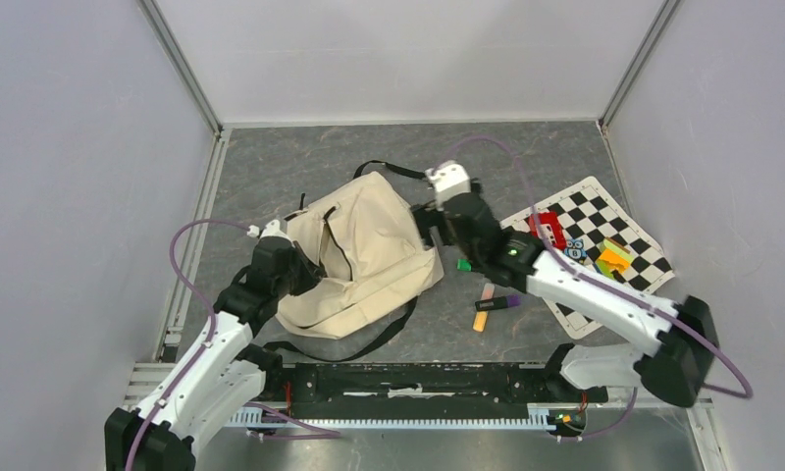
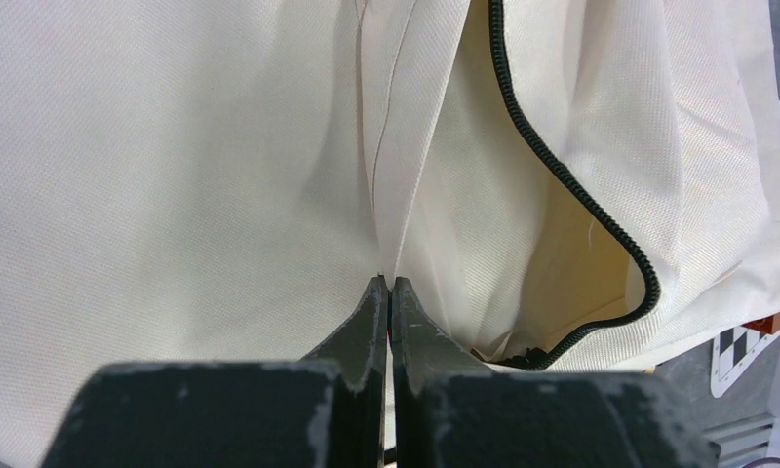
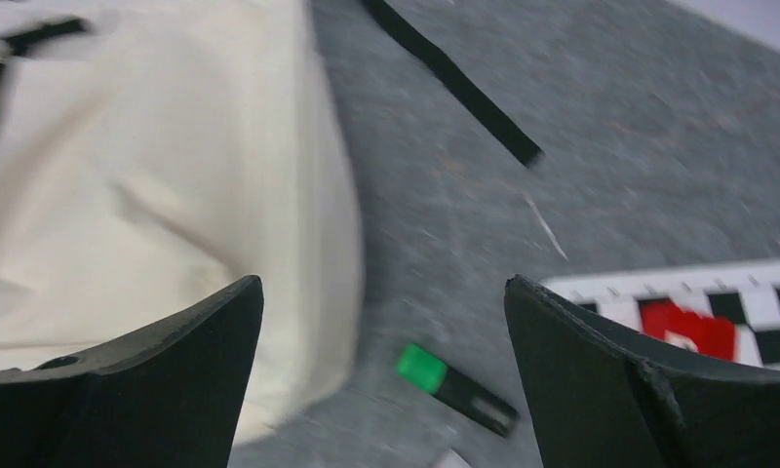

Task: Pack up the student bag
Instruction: Pick up the stationery from the center of the board.

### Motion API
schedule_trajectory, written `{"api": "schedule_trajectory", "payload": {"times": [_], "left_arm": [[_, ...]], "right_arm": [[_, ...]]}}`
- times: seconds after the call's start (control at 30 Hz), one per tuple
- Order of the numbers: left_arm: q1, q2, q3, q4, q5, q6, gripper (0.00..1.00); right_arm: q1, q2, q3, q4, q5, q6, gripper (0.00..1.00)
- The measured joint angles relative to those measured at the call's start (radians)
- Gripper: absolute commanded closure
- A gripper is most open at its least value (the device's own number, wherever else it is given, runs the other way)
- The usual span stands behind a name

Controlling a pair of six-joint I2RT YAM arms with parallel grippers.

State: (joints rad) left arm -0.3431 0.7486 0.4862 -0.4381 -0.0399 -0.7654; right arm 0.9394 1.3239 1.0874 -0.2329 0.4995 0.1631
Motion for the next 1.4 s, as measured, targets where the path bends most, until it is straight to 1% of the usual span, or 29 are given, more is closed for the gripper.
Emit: {"api": "schedule_trajectory", "payload": {"times": [0.07,0.2,0.33,0.43,0.53,0.7,0.83,0.97,1.17,1.3,1.4], "left_arm": [[0.002,0.002,0.007,-0.01,0.003,0.019,0.98],[0.012,0.002,0.012,-0.027,0.016,0.05,0.98],[0.022,0.002,0.017,-0.045,0.018,0.053,0.98],[0.042,-0.006,0.048,-0.086,0.017,0.053,0.98],[0.077,-0.015,0.111,-0.14,0.014,0.063,0.98],[0.148,-0.013,0.222,-0.232,-0.031,0.119,0.98],[0.187,-0.029,0.248,-0.293,-0.101,0.158,0.98],[0.199,-0.069,0.248,-0.328,-0.142,0.173,0.98],[0.202,-0.077,0.248,-0.337,-0.141,0.187,0.98],[0.202,-0.079,0.245,-0.334,-0.13,0.2,0.98],[0.203,-0.078,0.244,-0.331,-0.116,0.218,0.98]], "right_arm": [[-0.087,-0.103,-0.097,-0.034,-0.025,-0.003,0.02],[-0.24,-0.221,-0.249,-0.076,-0.114,-0.033,0.02],[-0.403,-0.219,-0.365,-0.091,-0.256,-0.078,0.02],[-0.49,-0.176,-0.431,-0.093,-0.34,-0.105,0.02],[-0.507,-0.138,-0.467,-0.075,-0.388,-0.12,0.02],[-0.508,-0.056,-0.47,0.0,-0.448,-0.153,0.02],[-0.508,-0.005,-0.469,0.029,-0.472,-0.201,0.02],[-0.508,0.026,-0.469,0.051,-0.5,-0.235,0.04],[-0.508,0.084,-0.457,0.068,-0.53,-0.258,0.11],[-0.507,0.104,-0.446,0.082,-0.531,-0.259,0.19],[-0.507,0.117,-0.436,0.087,-0.534,-0.258,0.31]]}}
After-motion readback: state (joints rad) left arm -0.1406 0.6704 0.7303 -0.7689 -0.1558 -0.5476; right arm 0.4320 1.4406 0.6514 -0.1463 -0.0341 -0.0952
